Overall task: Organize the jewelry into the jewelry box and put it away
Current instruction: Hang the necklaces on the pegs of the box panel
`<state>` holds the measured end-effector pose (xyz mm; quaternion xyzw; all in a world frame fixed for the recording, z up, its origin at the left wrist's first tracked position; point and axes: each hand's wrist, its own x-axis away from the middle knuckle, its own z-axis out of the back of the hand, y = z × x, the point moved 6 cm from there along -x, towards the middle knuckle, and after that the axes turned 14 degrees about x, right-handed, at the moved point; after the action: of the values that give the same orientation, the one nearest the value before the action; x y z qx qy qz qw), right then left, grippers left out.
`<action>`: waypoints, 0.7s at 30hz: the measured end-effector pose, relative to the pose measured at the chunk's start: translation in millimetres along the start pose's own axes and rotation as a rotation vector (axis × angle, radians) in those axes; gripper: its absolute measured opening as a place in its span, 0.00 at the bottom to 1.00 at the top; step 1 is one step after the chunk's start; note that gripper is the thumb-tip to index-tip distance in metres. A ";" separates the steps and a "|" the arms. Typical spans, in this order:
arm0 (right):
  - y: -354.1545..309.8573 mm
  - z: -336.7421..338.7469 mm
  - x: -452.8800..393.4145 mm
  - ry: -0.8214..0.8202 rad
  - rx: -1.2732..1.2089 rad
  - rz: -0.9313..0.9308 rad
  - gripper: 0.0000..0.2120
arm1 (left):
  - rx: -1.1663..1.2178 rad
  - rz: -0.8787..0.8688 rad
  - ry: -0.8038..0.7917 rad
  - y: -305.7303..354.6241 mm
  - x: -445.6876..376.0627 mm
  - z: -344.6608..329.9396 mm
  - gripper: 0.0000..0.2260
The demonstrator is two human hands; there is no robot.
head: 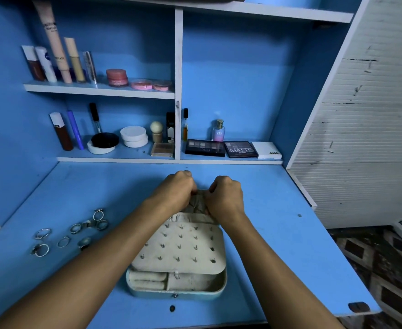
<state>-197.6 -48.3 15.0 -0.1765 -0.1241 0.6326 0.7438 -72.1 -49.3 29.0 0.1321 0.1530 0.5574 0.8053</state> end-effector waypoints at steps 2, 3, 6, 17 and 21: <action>-1.5 -1.6 -1.0 -0.006 0.023 -0.004 0.03 | -0.011 0.011 0.002 -0.4 -2.8 -1.3 0.13; -2.3 -1.7 -1.2 -0.008 0.032 -0.005 0.03 | -0.017 0.017 -0.002 -0.2 -3.8 -1.5 0.13; -3.3 -2.2 -1.6 -0.034 0.063 -0.009 0.05 | -0.027 0.046 -0.039 -1.0 -5.3 -2.9 0.12; 5.4 8.5 9.1 -0.153 -0.096 -0.035 0.07 | 0.214 0.113 -0.128 -9.6 0.7 2.5 0.10; 0.2 27.2 17.2 -0.184 -0.233 -0.032 0.12 | 0.302 0.142 -0.110 -10.9 4.2 4.8 0.08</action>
<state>-206.0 -28.5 38.9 -0.2012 -0.2671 0.6155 0.7137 -59.5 -49.2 28.8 0.2926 0.1808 0.5755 0.7420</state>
